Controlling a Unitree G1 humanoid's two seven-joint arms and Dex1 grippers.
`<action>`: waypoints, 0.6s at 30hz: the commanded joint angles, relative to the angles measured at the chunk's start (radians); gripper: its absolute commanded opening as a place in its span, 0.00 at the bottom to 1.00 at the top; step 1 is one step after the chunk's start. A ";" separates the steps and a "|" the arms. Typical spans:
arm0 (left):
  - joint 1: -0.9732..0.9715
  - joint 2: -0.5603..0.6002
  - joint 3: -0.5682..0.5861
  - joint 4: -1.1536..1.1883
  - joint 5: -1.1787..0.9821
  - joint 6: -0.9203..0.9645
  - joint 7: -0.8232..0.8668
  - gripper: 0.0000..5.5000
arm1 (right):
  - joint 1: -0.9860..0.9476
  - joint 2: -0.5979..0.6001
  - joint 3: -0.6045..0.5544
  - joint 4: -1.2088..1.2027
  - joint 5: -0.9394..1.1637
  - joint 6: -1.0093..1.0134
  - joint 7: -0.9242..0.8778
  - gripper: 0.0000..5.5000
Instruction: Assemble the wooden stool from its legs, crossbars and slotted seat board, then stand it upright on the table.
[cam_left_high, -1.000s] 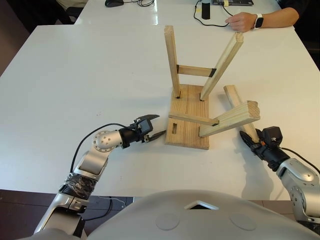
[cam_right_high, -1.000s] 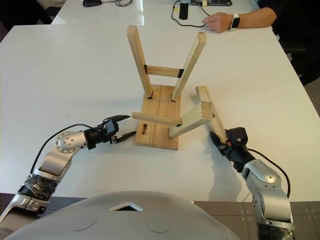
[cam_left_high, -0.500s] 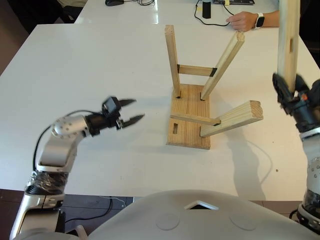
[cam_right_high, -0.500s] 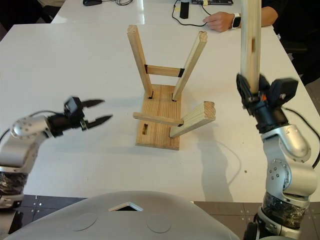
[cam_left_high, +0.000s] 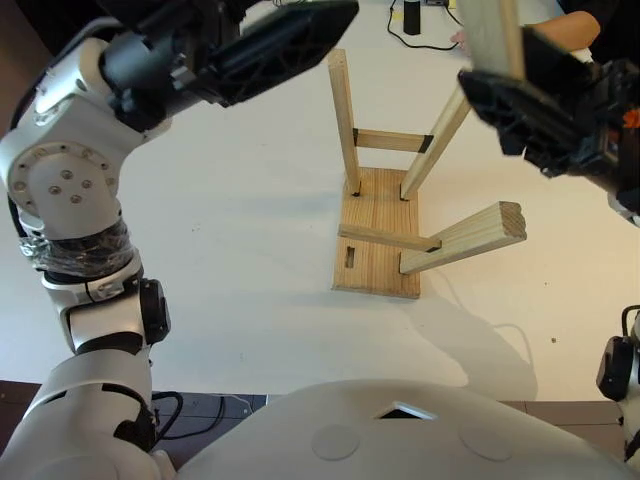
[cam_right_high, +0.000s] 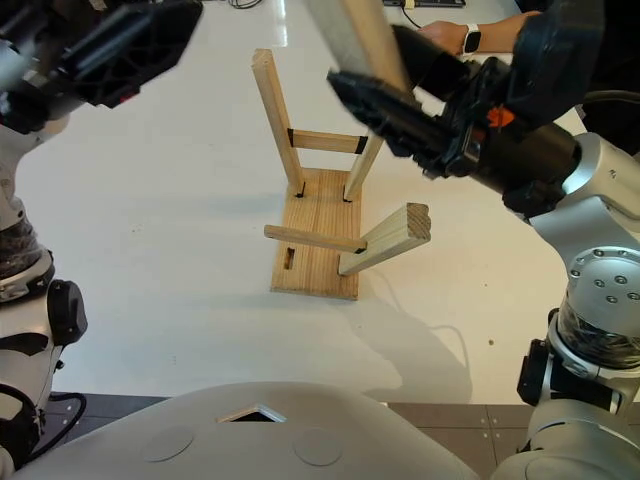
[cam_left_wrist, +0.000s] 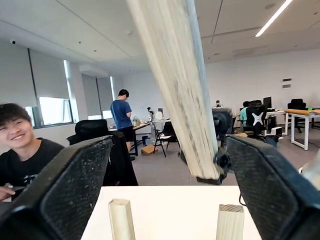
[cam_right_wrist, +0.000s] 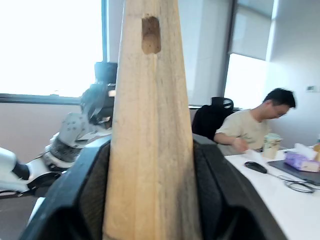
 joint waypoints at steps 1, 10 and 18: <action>-0.030 -0.001 0.022 -0.015 -0.085 0.039 0.000 0.74 | 0.024 -0.052 0.029 -0.006 0.012 0.031 0.070 0.37; -0.045 0.011 -0.042 -0.049 -0.065 0.069 -0.066 0.74 | 0.025 -0.107 0.069 0.036 -0.030 0.044 0.173 0.37; -0.016 0.008 -0.051 -0.078 -0.082 0.074 -0.109 0.55 | 0.040 -0.139 0.090 0.041 -0.081 0.042 0.256 0.37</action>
